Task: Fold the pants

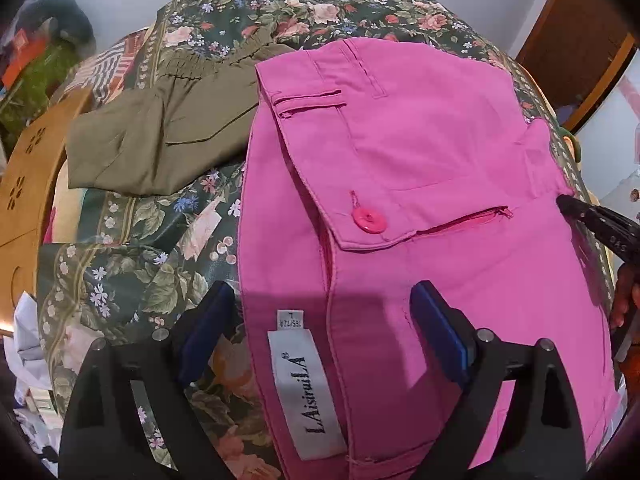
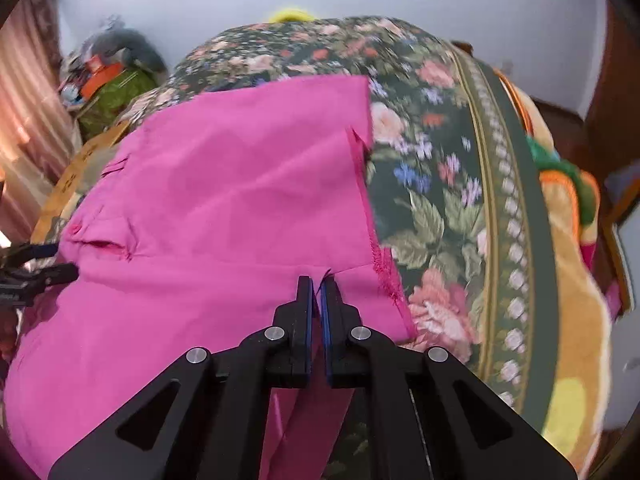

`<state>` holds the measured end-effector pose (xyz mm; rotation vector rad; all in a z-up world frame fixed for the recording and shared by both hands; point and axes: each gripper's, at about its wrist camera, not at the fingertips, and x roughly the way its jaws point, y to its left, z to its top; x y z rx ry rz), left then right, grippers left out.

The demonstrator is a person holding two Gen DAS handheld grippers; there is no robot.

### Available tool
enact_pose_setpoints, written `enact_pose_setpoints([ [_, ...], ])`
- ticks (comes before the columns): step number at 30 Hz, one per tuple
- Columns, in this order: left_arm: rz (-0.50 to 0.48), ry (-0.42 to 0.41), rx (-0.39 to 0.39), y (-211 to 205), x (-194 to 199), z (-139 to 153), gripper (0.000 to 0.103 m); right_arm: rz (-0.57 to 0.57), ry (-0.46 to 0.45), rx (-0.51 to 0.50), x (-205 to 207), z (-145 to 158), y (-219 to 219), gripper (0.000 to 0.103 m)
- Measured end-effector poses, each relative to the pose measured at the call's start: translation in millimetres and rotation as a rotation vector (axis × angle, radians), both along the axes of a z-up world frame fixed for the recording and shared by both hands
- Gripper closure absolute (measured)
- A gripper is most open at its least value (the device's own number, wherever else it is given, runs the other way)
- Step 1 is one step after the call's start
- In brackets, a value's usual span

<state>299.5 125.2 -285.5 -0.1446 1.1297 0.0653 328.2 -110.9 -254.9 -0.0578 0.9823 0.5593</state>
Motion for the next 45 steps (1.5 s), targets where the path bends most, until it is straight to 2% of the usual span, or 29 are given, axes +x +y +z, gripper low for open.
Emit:
enact_pose_setpoints([
  [3, -0.004, -0.005, 0.029, -0.4, -2.8, 8.1, 0.015, 0.024, 0.0, -0.07, -1.0, 6.4, 5.9, 0.1],
  [5, 0.002, -0.029, 0.048, 2.0, -5.1, 19.5, 0.017, 0.037, 0.034, -0.071, -0.8, 13.3, 3.4, 0.097],
  [8, 0.016, -0.113, 0.001, 15.4, -6.6, 45.8, 0.017, 0.025, 0.024, -0.082, -2.3, 27.3, -3.1, 0.091],
  [9, 0.026, -0.133, -0.005, 19.3, -4.9, 52.9, 0.017, 0.016, 0.007, -0.074, -4.3, 33.6, -6.4, 0.088],
  [11, 0.043, -0.169, 0.01, 27.3, 2.7, 66.6, 0.017, -0.011, -0.024, -0.043, -3.5, 48.9, -16.0, 0.072],
  [12, 0.05, -0.181, 0.025, 30.8, 8.2, 71.7, 0.017, -0.023, -0.038, -0.029, -1.8, 55.3, -19.0, 0.058],
  [13, 0.055, -0.189, 0.036, 34.0, 13.5, 75.4, 0.017, -0.037, -0.057, -0.012, 0.1, 63.2, -22.2, 0.052],
  [17, 0.064, -0.208, 0.063, 47.7, 40.1, 81.0, 0.017, -0.063, -0.12, 0.022, 15.8, 86.7, -23.4, 0.049],
  [20, 0.063, -0.22, 0.075, 54.2, 63.6, 77.3, 0.019, -0.073, -0.143, 0.029, 33.2, 92.3, -20.0, 0.036],
  [22, 0.053, -0.234, 0.069, 55.7, 76.1, 71.4, 0.029, -0.078, -0.163, 0.033, 43.1, 90.7, -16.2, 0.035],
  [27, 0.054, -0.185, 0.018, 59.4, 111.1, 39.0, 0.041, -0.043, -0.15, 0.007, 70.4, 67.9, 0.4, 0.035],
  [32, 0.037, -0.138, -0.013, 61.9, 133.8, 11.9, 0.041, -0.009, -0.124, -0.033, 98.4, 43.3, 16.0, 0.035],
  [36, 0.05, -0.128, -0.105, 70.4, 141.9, 0.4, 0.041, 0.008, -0.106, -0.018, 120.3, 28.9, 24.3, 0.035],
  [40, 0.041, -0.111, -0.151, 74.5, 149.0, -5.5, 0.041, -0.005, -0.07, 0.024, 137.3, 16.9, 28.2, 0.035],
  [42, 0.027, -0.107, -0.16, 74.5, 151.5, -7.1, 0.045, 0.004, -0.053, 0.057, 140.1, 12.0, 31.4, 0.04],
  [43, 0.016, -0.106, -0.188, 74.6, 152.3, -7.9, 0.056, 0.005, -0.066, 0.053, 139.4, 11.9, 33.3, 0.046],
  [44, 0.007, -0.102, -0.221, 75.7, 152.8, -8.8, 0.062, 0.012, -0.086, 0.052, 136.9, 13.0, 35.2, 0.051],
  [45, 0.012, -0.093, -0.254, 76.7, 153.7, -10.2, 0.064, 0.018, -0.091, 0.057, 136.2, 14.1, 36.3, 0.063],
])
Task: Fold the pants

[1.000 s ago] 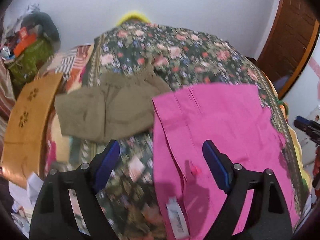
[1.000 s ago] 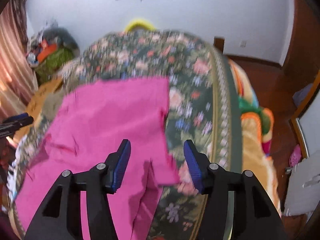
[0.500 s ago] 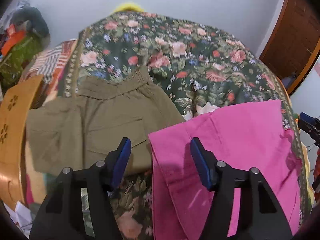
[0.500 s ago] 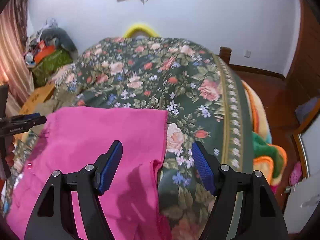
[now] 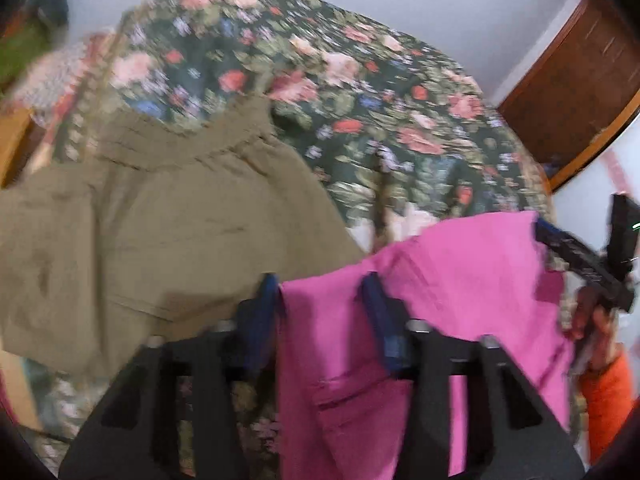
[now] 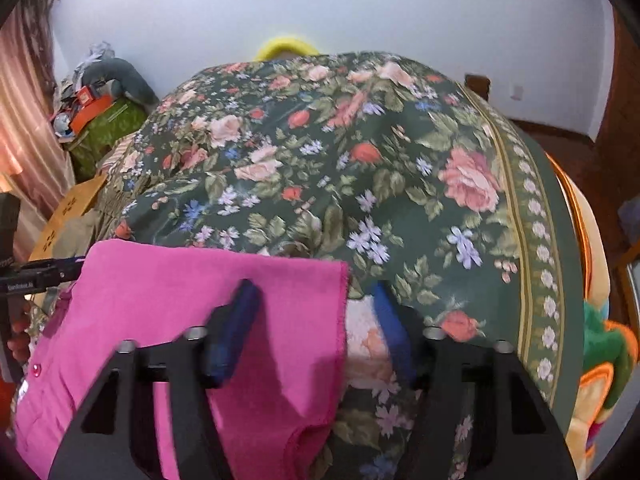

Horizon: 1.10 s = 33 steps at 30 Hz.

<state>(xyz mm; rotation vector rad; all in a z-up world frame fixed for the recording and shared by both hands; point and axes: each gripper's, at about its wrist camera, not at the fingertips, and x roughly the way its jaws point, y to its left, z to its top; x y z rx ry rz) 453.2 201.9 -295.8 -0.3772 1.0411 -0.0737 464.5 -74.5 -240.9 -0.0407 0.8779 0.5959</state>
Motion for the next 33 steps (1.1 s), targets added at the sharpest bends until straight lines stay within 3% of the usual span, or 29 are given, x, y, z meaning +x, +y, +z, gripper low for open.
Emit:
enact_pose_setpoints([
  [1, 0.01, 0.006, -0.011, 0.6, 0.8, -1.0, 0.067, -0.001, -0.002, 0.002, 0.8, 1.0, 0.3, 0.078],
  [3, 0.017, 0.013, -0.037, 0.7, 1.6, -1.3, 0.072, -0.006, 0.003, -0.001, 0.7, 3.8, 1.6, 0.094],
  [6, 0.035, 0.01, 0.013, -3.1, -1.0, 6.3, 0.086, -0.01, -0.003, -0.019, 0.7, 8.4, 3.1, 0.097],
  [16, 0.083, -0.126, 0.278, -25.3, -25.5, 71.8, 0.088, -0.063, -0.14, -0.016, -16.6, 67.0, -9.2, 0.1],
  [27, 0.028, -0.239, 0.311, -48.8, -94.3, 135.8, 0.088, -0.019, -0.198, 0.059, -86.3, 121.9, -28.8, 0.1],
  [33, -0.006, -0.268, 0.386, -70.3, -149.7, 151.7, 0.088, 0.011, -0.225, 0.088, -141.3, 138.0, -45.8, 0.1],
])
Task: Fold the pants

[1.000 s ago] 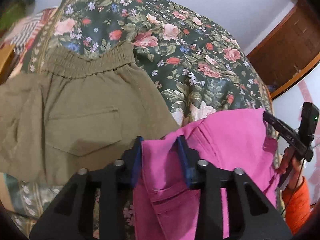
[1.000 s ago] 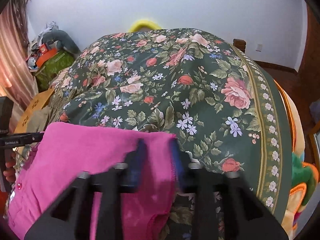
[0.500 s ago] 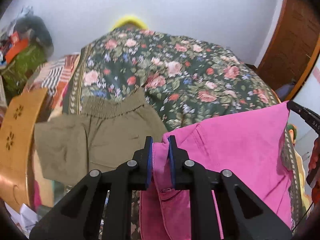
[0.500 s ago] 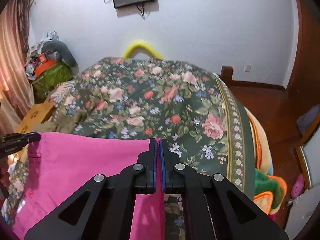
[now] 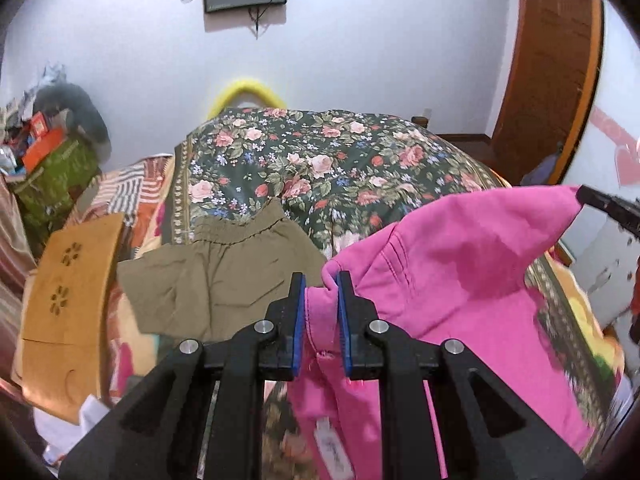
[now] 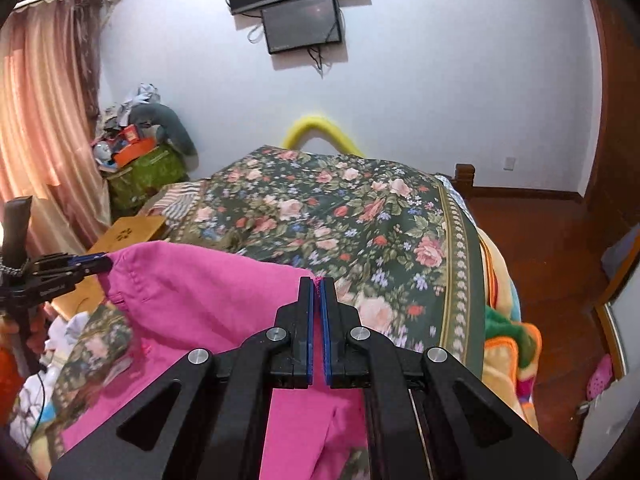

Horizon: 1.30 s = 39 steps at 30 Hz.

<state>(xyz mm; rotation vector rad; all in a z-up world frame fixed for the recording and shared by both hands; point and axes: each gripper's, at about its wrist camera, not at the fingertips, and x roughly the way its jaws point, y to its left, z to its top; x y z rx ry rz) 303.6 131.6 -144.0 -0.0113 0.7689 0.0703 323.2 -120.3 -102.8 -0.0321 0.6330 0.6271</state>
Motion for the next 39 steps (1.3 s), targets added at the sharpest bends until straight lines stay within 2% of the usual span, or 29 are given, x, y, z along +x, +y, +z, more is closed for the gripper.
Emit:
enact_pose_setpoints([
  [7, -0.062, -0.032, 0.057, -28.3, -68.6, -0.1, 0.088, 0.025, 0.018, -0.01, -61.6, -6.1, -18.6, 0.1],
  [10, -0.075, -0.004, 0.064, -37.6, -91.3, -12.5, 0.088, 0.03, 0.051, -0.031, -85.6, -21.5, -24.0, 0.1],
  [16, -0.093, 0.11, 0.043, -45.5, -130.9, -54.5, 0.087, 0.031, 0.151, -0.06, -123.0, -61.7, -32.7, 0.1],
  [21, -0.042, 0.172, 0.045, -40.5, -158.4, -82.2, 0.087, 0.013, 0.204, -0.096, -145.2, -87.5, -42.4, 0.1],
  [24, -0.023, 0.181, 0.043, -35.4, -168.7, -84.9, 0.085, 0.0, 0.218, -0.098, -153.9, -90.3, -49.3, 0.1],
  [29, -0.01, 0.162, 0.07, -30.9, -178.9, -69.6, 0.085, -0.015, 0.175, -0.106, -163.8, -74.5, -52.3, 0.099],
  [32, -0.023, 0.136, 0.098, -33.1, -184.0, -56.2, 0.075, -0.001, 0.175, -0.087, -169.1, -68.6, -50.2, 0.099],
  [33, -0.027, 0.126, 0.114, -34.8, -185.1, -52.2, 0.068, 0.002, 0.175, -0.085, -173.0, -68.8, -49.3, 0.096],
  [35, -0.037, 0.094, 0.138, -38.0, -188.2, -43.6, 0.05, 0.02, 0.175, -0.082, -175.2, -66.1, -42.8, 0.086],
  [36, -0.043, 0.079, 0.146, -40.0, -189.4, -39.8, 0.036, 0.028, 0.172, -0.083, -175.7, -64.9, -38.8, 0.075],
  [37, -0.049, 0.069, 0.153, -41.4, -190.2, -37.4, 0.031, 0.031, 0.168, -0.084, -178.8, -64.4, -35.9, 0.063],
  [39, -0.071, 0.069, 0.175, -47.6, -189.5, -36.4, 0.03, 0.042, 0.148, -0.091, -182.0, -62.2, -28.3, 0.054],
])
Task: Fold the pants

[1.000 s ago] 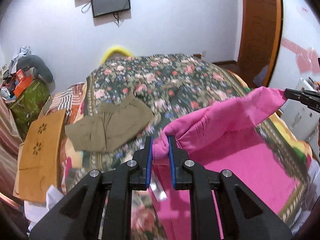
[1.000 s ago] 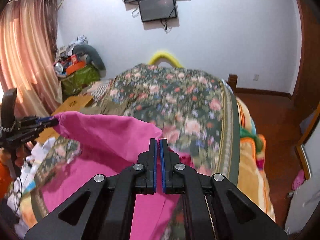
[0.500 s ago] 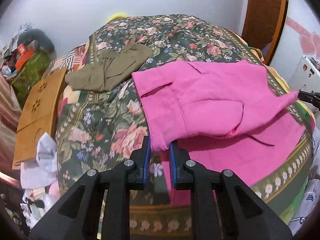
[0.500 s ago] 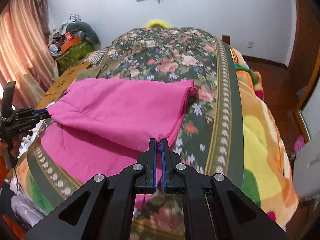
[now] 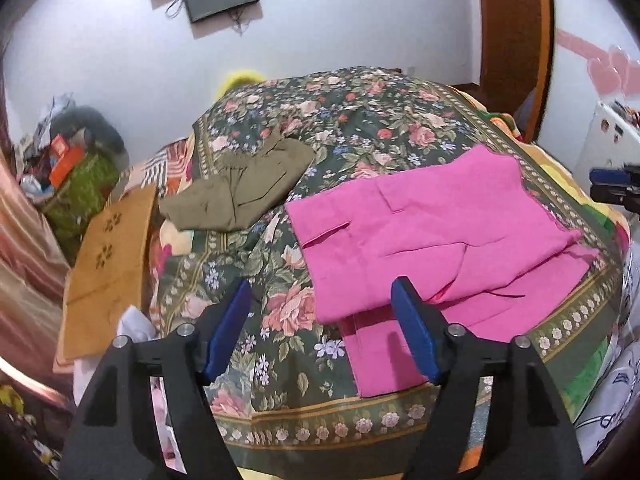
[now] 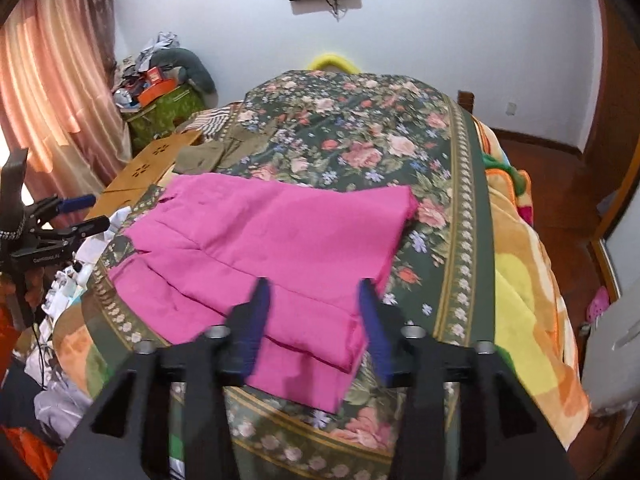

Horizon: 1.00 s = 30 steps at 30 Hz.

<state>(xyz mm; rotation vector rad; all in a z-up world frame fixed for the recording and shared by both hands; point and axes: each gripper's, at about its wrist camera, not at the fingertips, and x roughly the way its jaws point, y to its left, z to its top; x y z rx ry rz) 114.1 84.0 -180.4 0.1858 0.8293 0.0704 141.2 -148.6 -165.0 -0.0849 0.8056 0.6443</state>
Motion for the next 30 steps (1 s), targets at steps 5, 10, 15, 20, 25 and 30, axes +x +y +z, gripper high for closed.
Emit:
enact_pose_setpoints([
  [5, -0.071, 0.069, 0.056, -17.6, 7.2, -17.1, 0.027, 0.06, 0.007, -0.03, -5.9, -3.5, 21.6, 0.043],
  [10, -0.119, 0.123, 0.114, -32.3, 15.8, -39.3, 0.027, 0.116, 0.024, -0.075, -12.4, -17.0, 40.8, 0.042],
  [15, -0.163, 0.147, 0.177, -44.8, 29.1, -52.5, 0.027, 0.159, 0.082, -0.094, -11.3, -34.1, 55.9, 0.042],
  [20, -0.187, 0.126, 0.15, -49.8, 40.5, -42.0, 0.027, 0.2, 0.1, -0.125, -10.3, -45.1, 73.3, 0.042],
  [25, -0.182, 0.125, 0.13, -48.1, 49.0, -38.0, 0.027, 0.2, 0.126, -0.14, 0.0, -57.4, 87.3, 0.042],
  [30, -0.168, 0.159, 0.114, -44.0, 48.3, -51.6, 0.027, 0.175, 0.125, -0.115, 9.8, -62.4, 86.5, 0.051],
])
